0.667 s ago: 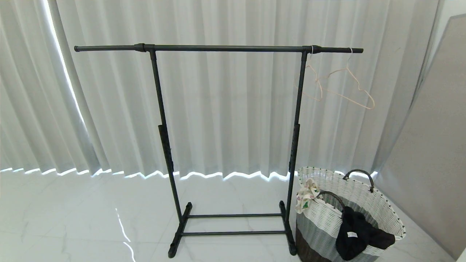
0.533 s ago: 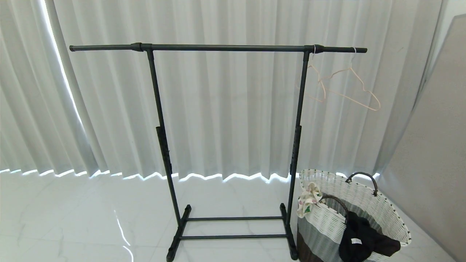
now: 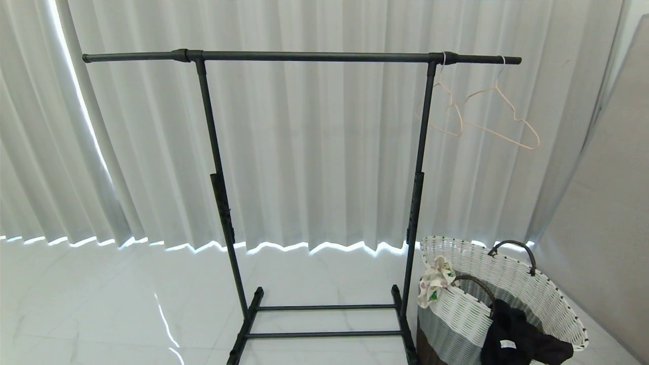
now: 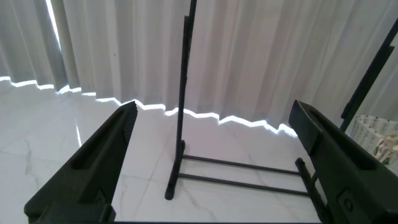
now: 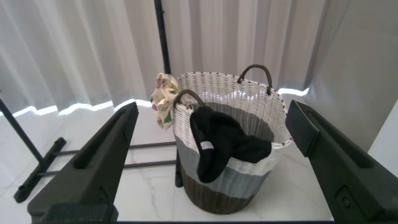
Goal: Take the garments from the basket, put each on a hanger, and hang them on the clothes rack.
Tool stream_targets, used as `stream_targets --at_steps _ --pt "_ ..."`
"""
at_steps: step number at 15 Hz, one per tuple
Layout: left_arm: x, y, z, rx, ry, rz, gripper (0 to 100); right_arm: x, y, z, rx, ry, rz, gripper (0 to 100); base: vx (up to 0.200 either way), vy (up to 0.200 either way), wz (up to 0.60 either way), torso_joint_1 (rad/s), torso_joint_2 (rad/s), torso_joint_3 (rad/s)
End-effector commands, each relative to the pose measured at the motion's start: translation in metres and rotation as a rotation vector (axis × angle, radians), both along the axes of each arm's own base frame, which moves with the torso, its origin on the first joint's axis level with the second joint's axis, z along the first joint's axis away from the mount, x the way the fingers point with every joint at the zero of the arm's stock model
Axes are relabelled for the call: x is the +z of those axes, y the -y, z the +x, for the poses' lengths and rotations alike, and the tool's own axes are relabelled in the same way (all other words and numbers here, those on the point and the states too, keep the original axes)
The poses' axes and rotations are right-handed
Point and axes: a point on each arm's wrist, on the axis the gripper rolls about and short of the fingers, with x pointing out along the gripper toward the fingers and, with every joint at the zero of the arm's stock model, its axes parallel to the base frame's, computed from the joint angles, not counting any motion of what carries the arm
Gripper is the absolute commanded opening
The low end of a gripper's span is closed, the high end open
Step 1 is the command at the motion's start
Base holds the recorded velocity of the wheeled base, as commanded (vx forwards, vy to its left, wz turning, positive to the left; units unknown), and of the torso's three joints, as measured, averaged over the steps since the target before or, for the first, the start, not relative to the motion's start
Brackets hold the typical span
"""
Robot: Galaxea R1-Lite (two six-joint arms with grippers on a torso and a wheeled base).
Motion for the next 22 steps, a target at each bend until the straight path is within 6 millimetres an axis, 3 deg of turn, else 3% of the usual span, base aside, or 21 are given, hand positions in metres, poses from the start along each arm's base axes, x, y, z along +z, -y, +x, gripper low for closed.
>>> stream_targets --at_steps 1,18,22 --pt "0.0001 0.0 0.0 0.0 0.001 0.003 100 0.0 0.0 0.0 0.001 0.0 0.0 100 0.0 0.0 0.0 -0.129 0.41 0.295" --pt "0.0001 0.0 0.0 0.0 0.001 0.006 100 0.0 0.0 0.0 0.001 0.001 -0.002 100 0.0 0.0 0.0 -0.01 0.03 0.023" --pt "0.0001 0.0 0.0 0.0 0.001 0.006 100 0.0 0.0 0.0 0.001 0.001 -0.003 100 0.2 0.0 0.0 -0.004 0.0 0.005"
